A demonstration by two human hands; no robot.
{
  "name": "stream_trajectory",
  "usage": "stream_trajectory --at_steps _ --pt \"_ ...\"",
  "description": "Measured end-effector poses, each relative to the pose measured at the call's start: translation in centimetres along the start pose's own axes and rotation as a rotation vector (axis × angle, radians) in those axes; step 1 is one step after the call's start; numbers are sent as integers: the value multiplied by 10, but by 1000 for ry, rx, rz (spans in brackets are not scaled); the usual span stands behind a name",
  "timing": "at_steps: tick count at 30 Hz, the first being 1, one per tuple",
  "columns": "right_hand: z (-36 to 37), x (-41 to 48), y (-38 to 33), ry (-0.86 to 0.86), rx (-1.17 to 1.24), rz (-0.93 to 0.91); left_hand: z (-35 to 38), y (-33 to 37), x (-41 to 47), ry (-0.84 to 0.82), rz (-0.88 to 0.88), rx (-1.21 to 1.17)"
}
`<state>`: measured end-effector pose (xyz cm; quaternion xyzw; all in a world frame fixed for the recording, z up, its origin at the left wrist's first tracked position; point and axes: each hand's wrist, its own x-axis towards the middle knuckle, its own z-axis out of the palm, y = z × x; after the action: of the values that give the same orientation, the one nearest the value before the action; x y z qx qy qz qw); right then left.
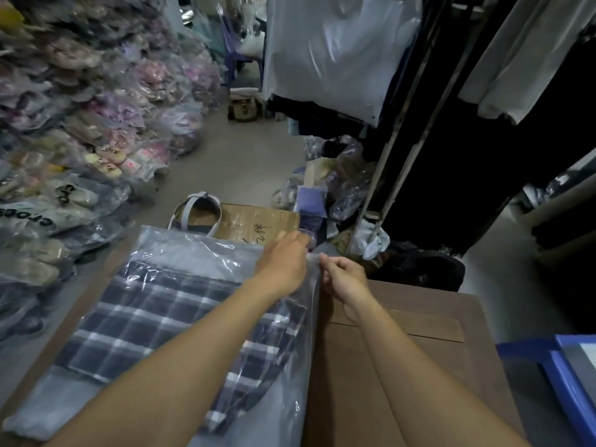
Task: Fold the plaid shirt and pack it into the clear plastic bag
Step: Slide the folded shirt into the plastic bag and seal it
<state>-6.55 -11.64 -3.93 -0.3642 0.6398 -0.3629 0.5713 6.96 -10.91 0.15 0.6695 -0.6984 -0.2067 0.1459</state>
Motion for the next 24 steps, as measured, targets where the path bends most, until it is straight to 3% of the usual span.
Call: stream_trajectory --at_steps 3,7,15,19,24 --pt "0 3 -1 8 -15 -21 4 -6 29 -175 -18 29" --pt "-3 3 -2 8 -20 -73 1 -10 43 -313 25 -183" --pt "3 -8 19 22 -344 -258 12 -16 48 -142 -38 -281" --pt "-4 -28 32 -56 -424 -160 13 -16 49 -93 -68 -272" --pt "-25 -60 44 -281 -472 16 8 -6 52 -32 -137 -271"
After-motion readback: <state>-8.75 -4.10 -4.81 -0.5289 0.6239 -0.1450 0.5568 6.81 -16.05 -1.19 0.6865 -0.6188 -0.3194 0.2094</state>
